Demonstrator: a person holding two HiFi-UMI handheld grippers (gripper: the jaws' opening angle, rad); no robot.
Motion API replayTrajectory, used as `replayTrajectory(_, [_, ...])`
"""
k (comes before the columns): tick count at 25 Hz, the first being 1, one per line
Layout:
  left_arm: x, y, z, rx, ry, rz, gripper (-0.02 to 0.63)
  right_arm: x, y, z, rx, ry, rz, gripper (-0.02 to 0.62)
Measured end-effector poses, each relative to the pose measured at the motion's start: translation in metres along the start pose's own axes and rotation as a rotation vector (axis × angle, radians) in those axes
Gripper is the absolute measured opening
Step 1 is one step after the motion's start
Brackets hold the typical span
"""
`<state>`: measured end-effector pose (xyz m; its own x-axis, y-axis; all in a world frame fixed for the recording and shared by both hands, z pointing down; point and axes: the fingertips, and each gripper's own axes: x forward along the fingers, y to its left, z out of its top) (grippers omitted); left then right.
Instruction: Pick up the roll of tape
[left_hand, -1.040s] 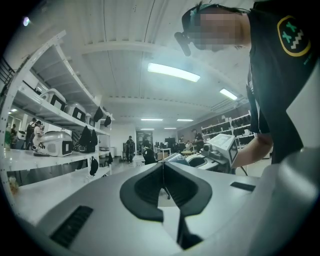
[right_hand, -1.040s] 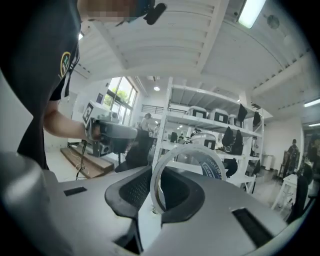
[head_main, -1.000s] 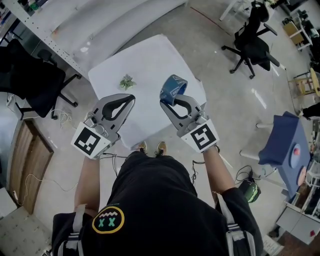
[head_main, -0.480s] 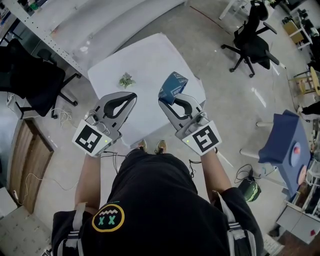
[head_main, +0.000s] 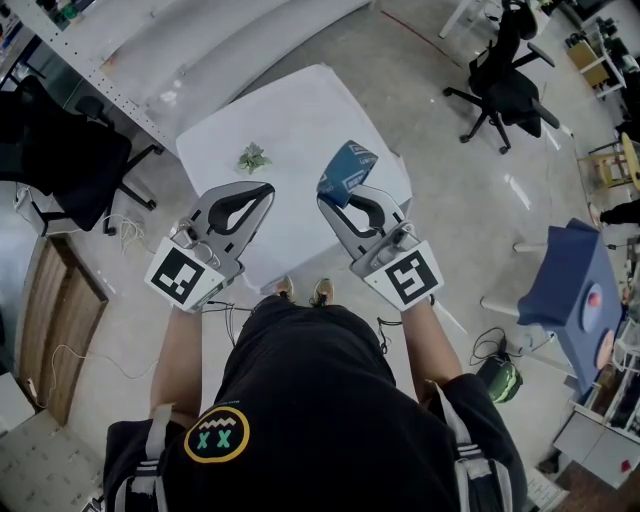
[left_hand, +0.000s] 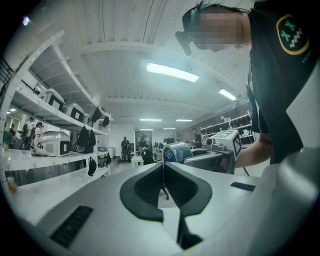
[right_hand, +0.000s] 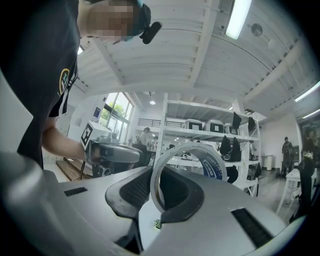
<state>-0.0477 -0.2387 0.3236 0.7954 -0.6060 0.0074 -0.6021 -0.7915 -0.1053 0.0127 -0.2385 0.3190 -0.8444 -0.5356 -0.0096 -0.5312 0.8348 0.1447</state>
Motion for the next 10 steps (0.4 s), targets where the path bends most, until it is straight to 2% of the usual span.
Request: replayTrajectory(10, [-0.0036,-0.0011,-0.0006,0.002,0.005,0.012,0.02,-0.002,0.0006,0.002,-0.012,-0.008,-0.008,0.067])
